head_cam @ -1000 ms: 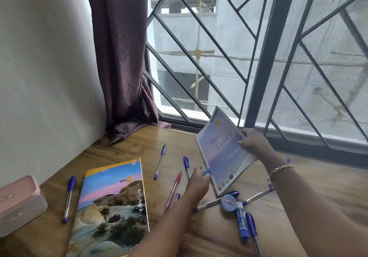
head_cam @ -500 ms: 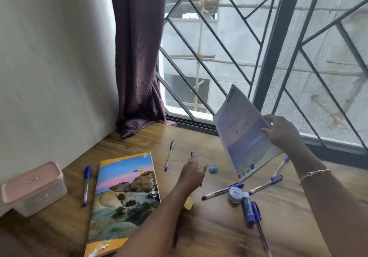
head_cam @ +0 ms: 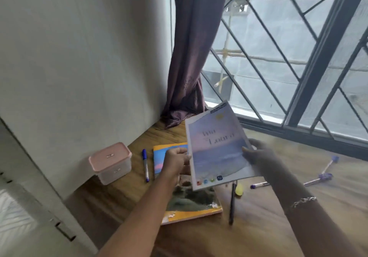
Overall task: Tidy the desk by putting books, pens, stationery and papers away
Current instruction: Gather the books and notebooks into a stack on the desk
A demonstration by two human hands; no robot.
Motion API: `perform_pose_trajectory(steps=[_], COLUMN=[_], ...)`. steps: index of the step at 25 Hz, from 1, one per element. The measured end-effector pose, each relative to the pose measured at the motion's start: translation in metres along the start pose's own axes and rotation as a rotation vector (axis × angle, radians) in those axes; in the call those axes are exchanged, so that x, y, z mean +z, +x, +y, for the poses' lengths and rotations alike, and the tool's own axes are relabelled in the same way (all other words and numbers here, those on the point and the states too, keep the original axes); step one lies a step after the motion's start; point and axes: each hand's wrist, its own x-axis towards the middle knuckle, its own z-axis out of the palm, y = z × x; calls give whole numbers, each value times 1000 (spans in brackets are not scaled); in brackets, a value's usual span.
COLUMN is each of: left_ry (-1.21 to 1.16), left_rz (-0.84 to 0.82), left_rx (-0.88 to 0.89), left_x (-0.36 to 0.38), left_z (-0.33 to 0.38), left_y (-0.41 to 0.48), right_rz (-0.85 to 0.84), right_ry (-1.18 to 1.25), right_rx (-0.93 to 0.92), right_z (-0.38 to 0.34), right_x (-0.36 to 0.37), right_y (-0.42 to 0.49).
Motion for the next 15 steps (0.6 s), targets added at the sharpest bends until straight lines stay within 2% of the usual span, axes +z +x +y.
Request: perform_pose_trajectory(steps=[2, 5, 9, 15], left_ry=[14, 74, 200, 469], left_rz=[64, 154, 194, 308], left_rx=[0, -43, -76, -64], left_x=[-29, -59, -76, -75], left_z=[-4, -18, -39, -65], left_y=[-5, -3, -1, 6], right_rz=[-58, -148, -83, 20], right_ry=[58, -25, -184, -597], right_rx=[111, 177, 204, 177], right_z=[18, 49, 67, 84], right_x=[27, 59, 85, 99], right_y=[-2, 0, -5, -8])
